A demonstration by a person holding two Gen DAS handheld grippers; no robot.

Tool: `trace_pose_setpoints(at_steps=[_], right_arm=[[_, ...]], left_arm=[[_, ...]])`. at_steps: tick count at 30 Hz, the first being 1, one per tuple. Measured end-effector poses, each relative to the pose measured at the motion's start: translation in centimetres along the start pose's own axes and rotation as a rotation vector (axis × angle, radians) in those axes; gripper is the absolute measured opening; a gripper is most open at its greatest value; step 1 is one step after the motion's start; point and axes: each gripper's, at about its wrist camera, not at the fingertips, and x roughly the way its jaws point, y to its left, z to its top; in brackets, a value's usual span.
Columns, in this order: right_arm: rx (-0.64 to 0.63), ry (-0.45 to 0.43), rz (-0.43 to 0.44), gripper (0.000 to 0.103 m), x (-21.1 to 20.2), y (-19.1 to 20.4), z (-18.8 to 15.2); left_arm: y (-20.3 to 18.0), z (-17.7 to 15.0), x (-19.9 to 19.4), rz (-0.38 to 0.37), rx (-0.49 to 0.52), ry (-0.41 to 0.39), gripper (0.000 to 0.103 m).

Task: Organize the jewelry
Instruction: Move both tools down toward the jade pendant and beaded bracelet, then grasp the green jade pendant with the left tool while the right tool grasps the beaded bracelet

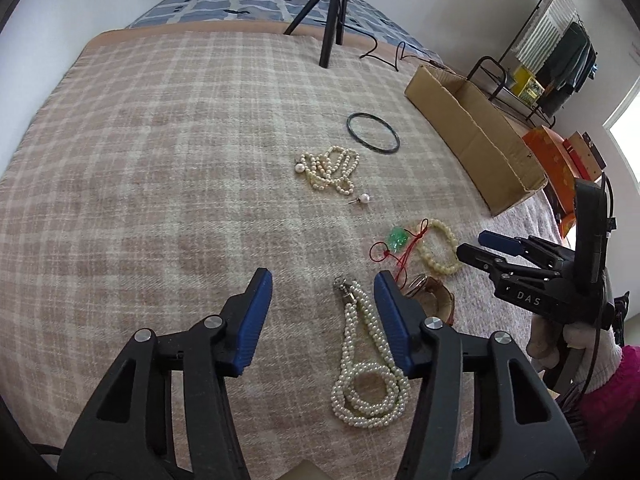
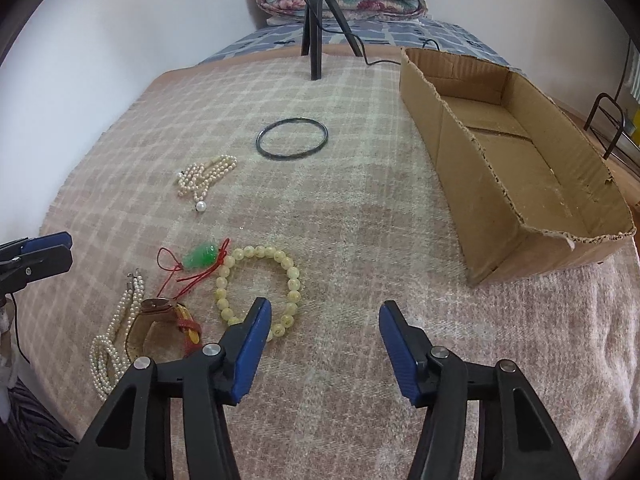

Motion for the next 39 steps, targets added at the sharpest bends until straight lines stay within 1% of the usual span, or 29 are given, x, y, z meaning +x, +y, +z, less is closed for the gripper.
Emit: trace_pose_setpoints(at_steps=[3,6,8,14,15,16,17,23,27,34,37,39], right_arm=[[0.005,0.009,-0.002,0.055,0.6,-0.1,0.1],[0.001,0.003,-0.005,0.054,0.8,-0.1,0.3],[-0.004,0.004,-0.011,0.053,0.9,-0.1,0.3],[-0.046,0.003,-0.033,0.051,1.1,0.3,0.3],[-0.046,0.003,-0.032,0.051,1.1,0.3,0.3],[-0.047,0.003,-0.031,0.051,1.2,0.3,0.3],[-0.048,0.004,-0.031,0.051,1.2,0.3,0.3],[-0.06,0.006,-0.039,0.051,1.4,0.4,0.5],[-0.063,0.01,-0.037,0.051,1.4,0.4,0.5],[-0.082,0.016,-0.047,0.05,1.5,0.6,0.6],[-0.078,0.02,-0.045,0.049,1.5,0.6,0.6],[-0.08,0.02,-0.046,0.048,1.5,0.5,0.6]], left_arm=[[-0.9,0.6,1.2,-0.013,0.028,0.011,0.053],[-1.6,1.2,2.4,-0.026,0.047,0.03,0.045],[-2.1,1.6,3.1,-0.037,0.064,0.039,0.043],[-4.2,2.2,5.1,-0.057,0.145,0.076,0.043],[-4.5,2.3,5.5,-0.059,0.159,0.087,0.039],[-4.8,2.3,5.9,-0.058,0.174,0.098,0.033],[-5.0,2.4,6.4,-0.052,0.189,0.107,0.032],[-6.0,2.9,8.1,-0.033,0.246,0.134,0.032],[-6.3,3.0,9.0,-0.022,0.272,0.151,0.029],[-7.6,2.6,9.3,-0.015,0.339,0.157,0.026],[-8.3,2.2,9.6,0.02,0.387,0.159,0.025],[-8.3,2.1,9.7,0.031,0.392,0.164,0.024]])
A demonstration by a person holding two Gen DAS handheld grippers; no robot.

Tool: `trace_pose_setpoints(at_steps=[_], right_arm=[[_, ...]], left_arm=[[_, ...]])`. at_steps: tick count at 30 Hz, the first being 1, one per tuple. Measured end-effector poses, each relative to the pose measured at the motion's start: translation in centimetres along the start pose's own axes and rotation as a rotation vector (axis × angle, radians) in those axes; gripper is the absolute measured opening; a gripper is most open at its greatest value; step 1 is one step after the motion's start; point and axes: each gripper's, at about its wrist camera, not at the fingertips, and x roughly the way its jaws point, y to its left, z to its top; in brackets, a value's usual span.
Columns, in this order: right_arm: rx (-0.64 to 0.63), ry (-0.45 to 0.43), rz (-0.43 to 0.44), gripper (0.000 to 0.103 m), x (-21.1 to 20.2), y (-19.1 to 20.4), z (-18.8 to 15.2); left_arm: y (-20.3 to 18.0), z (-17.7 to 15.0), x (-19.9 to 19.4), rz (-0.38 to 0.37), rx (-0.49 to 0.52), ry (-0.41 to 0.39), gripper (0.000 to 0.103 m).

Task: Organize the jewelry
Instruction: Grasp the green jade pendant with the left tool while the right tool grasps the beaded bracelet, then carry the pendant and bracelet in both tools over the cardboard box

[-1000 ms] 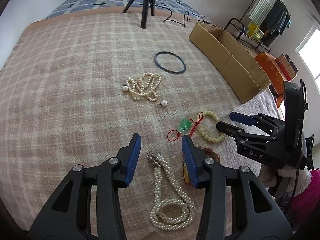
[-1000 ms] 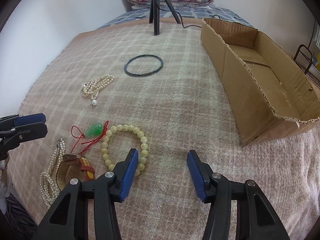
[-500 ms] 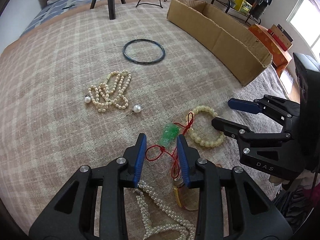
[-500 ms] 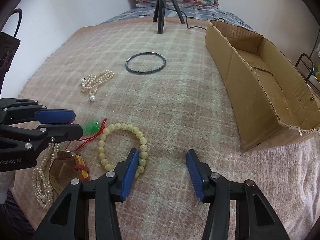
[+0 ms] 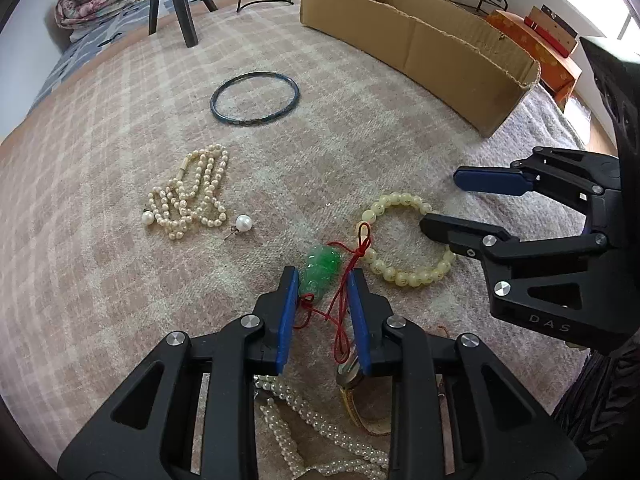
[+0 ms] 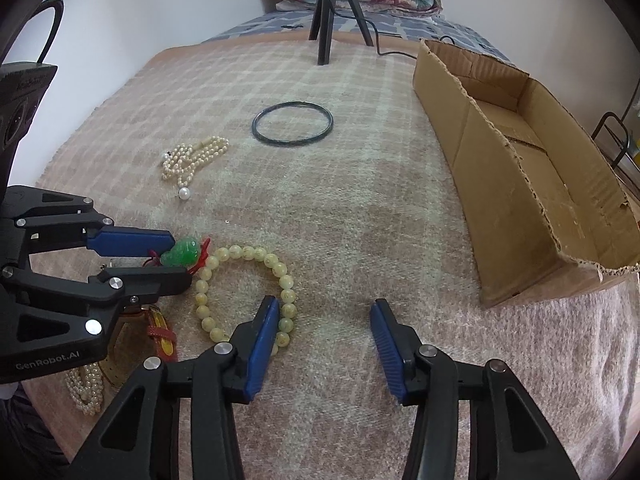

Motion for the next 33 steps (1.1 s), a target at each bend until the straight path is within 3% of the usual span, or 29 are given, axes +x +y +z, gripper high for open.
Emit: trace_pose_setpoints(at_steps=[4,8,13,18,33], right_arm=[[-0.013,-0.002,-0.009,0.047,0.0,0.1,-0.1],[-0.018,-0.004,-0.015,0.043,0.0,0.2,-0.2],[-0.009,-0.006,0.0,0.021,-0.1,-0.1,-0.1],[0.013,-0.008,0.023,0.006,-0.4,-0.4,-0.1],[0.011,-0.107,0.04,0.005,-4.1,0.0,0.6]], left_arm=[[0.0,0.1,0.2,0.01,-0.002,-0.01,0.014],[-0.6,0.0,0.1,0.042,0.022,-0.025,0.012],[-0.1,0.0,-0.4,0.016,-0.015,-0.034,0.012],[0.8,0.0,-1.4,0.001,-0.066,-0.056,0.012],[3.0,0.7,-5.6,-0.032,-0.172,-0.165,0.012]])
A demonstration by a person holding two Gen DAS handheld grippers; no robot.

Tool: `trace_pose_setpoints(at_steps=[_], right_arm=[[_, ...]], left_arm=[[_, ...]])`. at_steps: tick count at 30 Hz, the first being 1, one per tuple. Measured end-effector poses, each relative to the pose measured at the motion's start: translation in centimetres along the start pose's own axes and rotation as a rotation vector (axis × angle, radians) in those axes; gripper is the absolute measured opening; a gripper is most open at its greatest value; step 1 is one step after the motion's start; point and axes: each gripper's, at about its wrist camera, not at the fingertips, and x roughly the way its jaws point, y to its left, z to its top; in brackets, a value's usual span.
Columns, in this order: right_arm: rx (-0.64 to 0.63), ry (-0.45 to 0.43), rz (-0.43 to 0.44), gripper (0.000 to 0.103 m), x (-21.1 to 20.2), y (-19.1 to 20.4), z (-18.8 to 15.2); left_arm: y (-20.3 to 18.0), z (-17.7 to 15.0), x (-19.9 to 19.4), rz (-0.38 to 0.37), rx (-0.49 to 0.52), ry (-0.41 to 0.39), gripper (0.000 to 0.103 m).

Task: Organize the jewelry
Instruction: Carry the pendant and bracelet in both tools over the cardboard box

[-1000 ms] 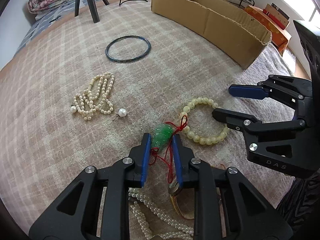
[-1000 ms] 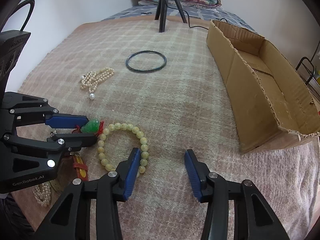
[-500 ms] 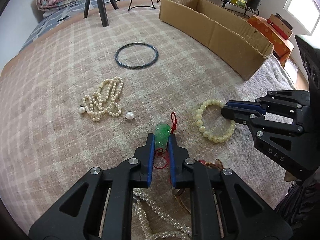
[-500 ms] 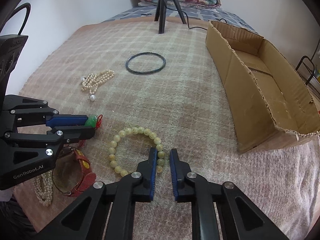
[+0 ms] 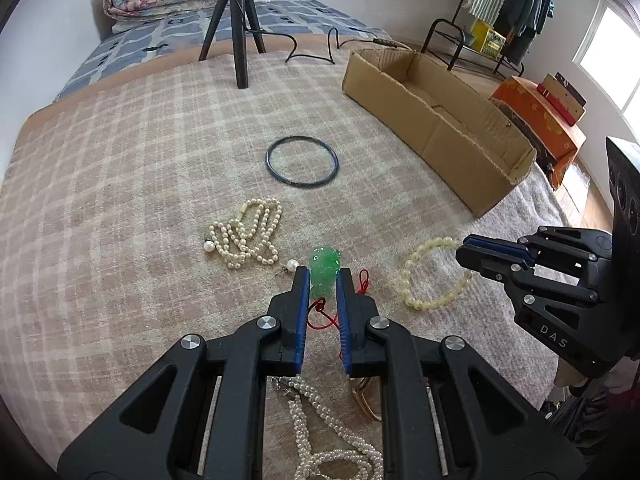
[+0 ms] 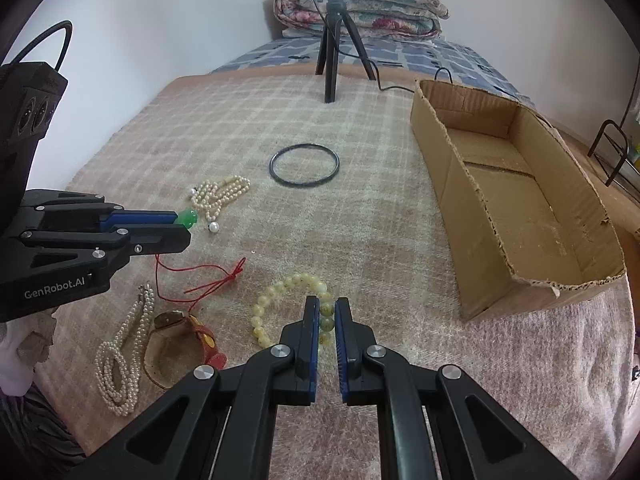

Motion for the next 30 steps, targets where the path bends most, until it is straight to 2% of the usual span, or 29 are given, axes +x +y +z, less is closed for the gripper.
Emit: trace_pose_setpoints(at_steps=[13,23,30], right_arm=[[-0.026,-0.166,-0.026,0.005,-5.8,-0.2,2.5],[0.067,-0.289,-0.039,0.005,-9.2,-4.1,5.1],[0.146,-0.32,-0.066,0.005,-9.9,-7.9,5.9]], left_arm=[[-0.4,3.6,-5.6,-0.048,-0.046,-0.131,0.012],[-2.6,7.7,-8.1,-0.045,-0.007,-0.215,0.012],[-4.0,11.5,-8.6,-0.066,0.01,-0.26,0.012]])
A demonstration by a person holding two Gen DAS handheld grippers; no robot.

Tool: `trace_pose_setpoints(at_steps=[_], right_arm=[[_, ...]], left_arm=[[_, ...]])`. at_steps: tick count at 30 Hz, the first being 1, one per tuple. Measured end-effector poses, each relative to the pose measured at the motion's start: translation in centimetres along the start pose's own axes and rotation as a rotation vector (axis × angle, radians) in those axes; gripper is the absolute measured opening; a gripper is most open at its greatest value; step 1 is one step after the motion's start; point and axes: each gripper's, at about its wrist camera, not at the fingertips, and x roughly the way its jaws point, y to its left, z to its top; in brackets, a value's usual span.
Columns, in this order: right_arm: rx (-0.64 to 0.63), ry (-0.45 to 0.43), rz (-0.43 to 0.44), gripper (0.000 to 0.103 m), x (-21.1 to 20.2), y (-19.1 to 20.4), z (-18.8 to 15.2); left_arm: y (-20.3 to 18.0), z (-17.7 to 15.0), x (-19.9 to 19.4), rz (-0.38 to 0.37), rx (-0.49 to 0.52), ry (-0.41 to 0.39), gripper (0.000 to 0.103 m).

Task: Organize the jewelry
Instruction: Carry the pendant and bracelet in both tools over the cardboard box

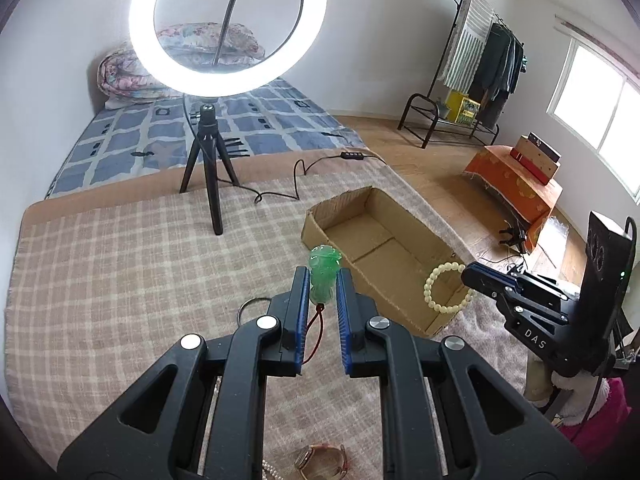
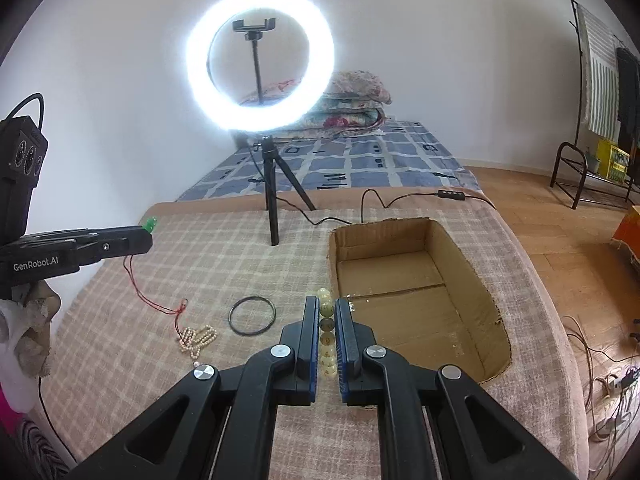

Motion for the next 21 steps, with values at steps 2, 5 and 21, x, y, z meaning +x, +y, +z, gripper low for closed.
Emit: trace_pose_setpoints(at_steps=[2,5,21], right_arm=[[0.019,0.001,-0.011,0.005,0.4,-1.0,0.2],[0.036,0.006,-0.032,0.005,0.9,-2.3,0.3],[0.126,0.102,-0.092,0.005,4.6,-6.9,-0.6]], left_arm=[[-0.5,1.3,0.3,-0.008,0.005,-0.011,0.012],[-1.4,3.2,0.9,-0.008,0.019,-0.03,0.012],[-6.0,10.3,8.8,-0.077,0.013,-0.03,0.012]])
